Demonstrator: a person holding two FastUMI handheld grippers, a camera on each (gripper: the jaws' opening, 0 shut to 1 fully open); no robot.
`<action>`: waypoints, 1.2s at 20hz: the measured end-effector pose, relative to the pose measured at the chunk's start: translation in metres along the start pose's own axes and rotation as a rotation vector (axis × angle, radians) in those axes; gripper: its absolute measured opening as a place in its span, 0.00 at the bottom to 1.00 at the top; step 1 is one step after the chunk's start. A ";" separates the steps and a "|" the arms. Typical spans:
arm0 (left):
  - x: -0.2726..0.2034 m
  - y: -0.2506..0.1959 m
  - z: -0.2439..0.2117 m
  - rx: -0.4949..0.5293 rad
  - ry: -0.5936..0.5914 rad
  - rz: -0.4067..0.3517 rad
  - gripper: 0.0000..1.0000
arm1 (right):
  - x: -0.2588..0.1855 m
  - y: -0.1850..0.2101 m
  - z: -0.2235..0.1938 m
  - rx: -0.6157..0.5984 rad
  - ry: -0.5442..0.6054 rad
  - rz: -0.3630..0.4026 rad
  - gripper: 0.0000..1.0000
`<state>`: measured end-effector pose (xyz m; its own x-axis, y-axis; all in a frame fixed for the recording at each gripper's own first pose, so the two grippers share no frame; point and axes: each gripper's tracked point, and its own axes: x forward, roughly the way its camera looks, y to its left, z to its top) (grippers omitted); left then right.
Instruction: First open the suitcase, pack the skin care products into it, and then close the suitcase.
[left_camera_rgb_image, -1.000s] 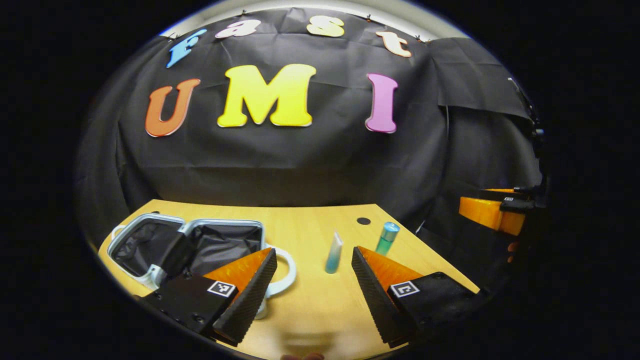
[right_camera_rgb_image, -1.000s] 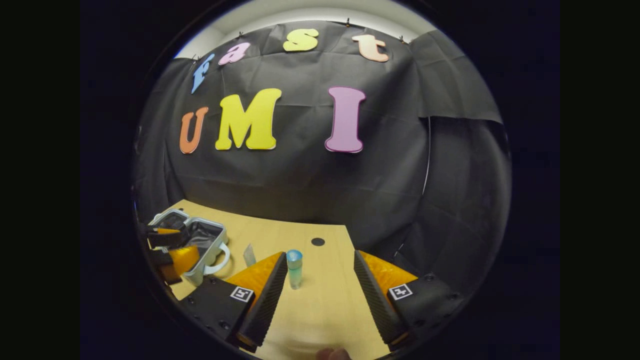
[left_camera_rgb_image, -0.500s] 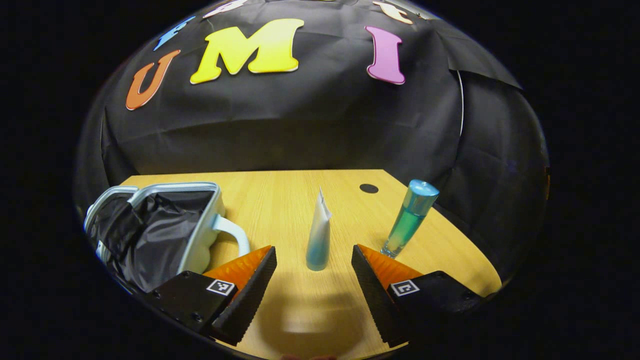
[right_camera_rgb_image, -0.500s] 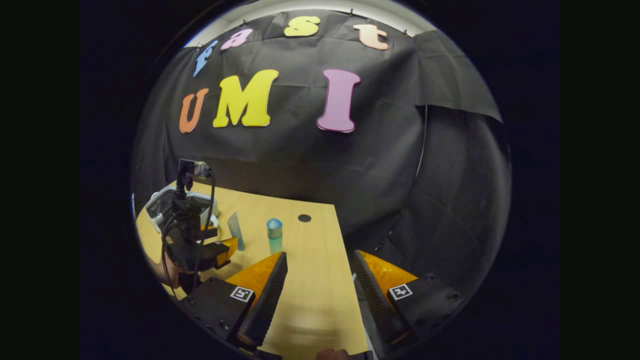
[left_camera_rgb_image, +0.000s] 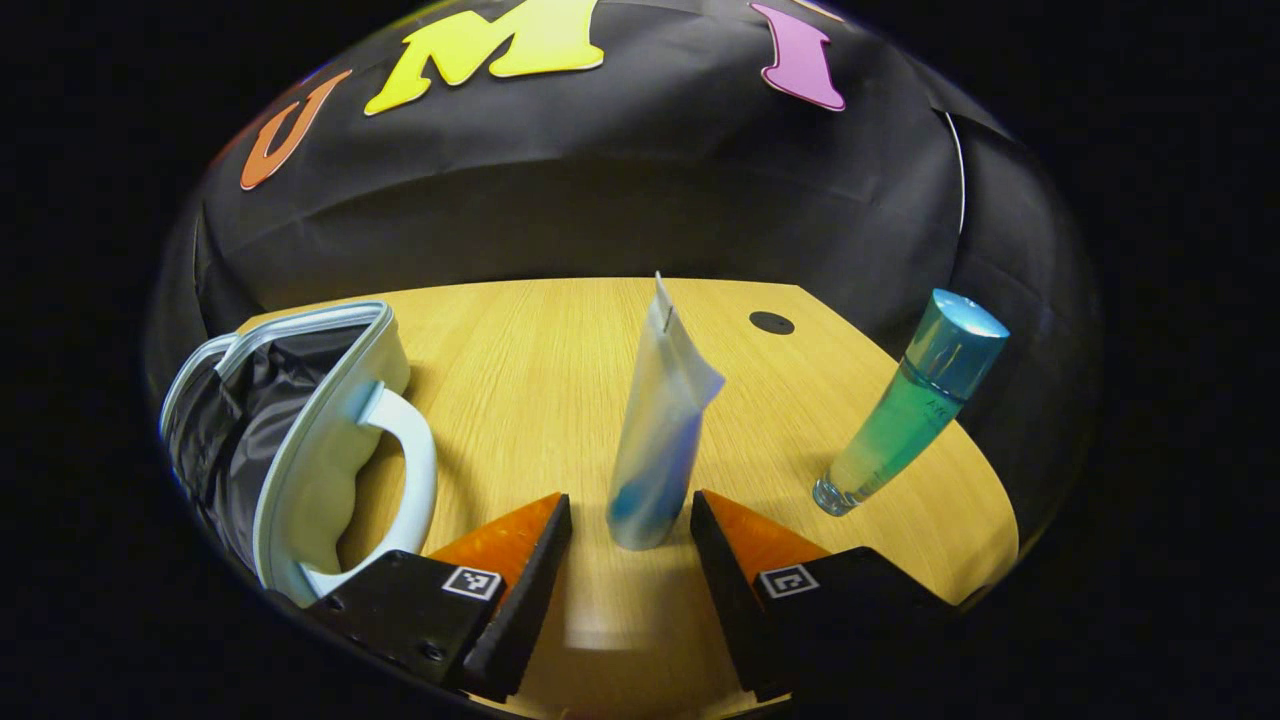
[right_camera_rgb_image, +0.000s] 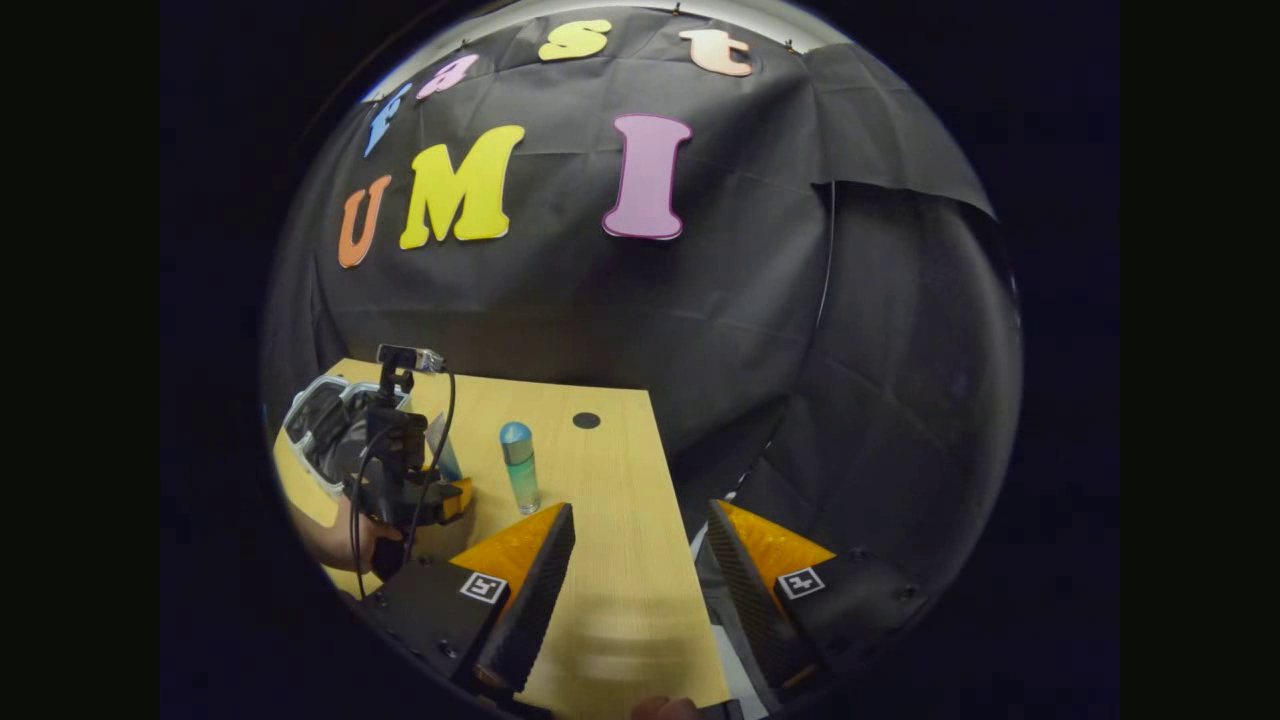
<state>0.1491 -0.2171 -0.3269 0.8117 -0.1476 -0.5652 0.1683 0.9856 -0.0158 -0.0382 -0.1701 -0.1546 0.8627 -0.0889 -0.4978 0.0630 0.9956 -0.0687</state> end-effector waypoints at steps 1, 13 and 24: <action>0.003 0.000 -0.001 0.000 0.001 0.002 0.77 | 0.002 0.000 0.002 0.000 -0.003 0.000 0.78; -0.100 0.006 0.025 -0.032 0.021 -0.134 0.37 | 0.065 0.065 -0.036 0.043 0.043 0.162 0.79; -0.230 0.122 0.009 -0.178 0.070 0.063 0.37 | 0.176 0.166 -0.062 0.042 0.103 0.288 0.78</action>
<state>-0.0125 -0.0639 -0.1915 0.7756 -0.0857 -0.6254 0.0119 0.9926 -0.1213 0.0931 -0.0220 -0.3072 0.7926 0.1970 -0.5770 -0.1544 0.9804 0.1226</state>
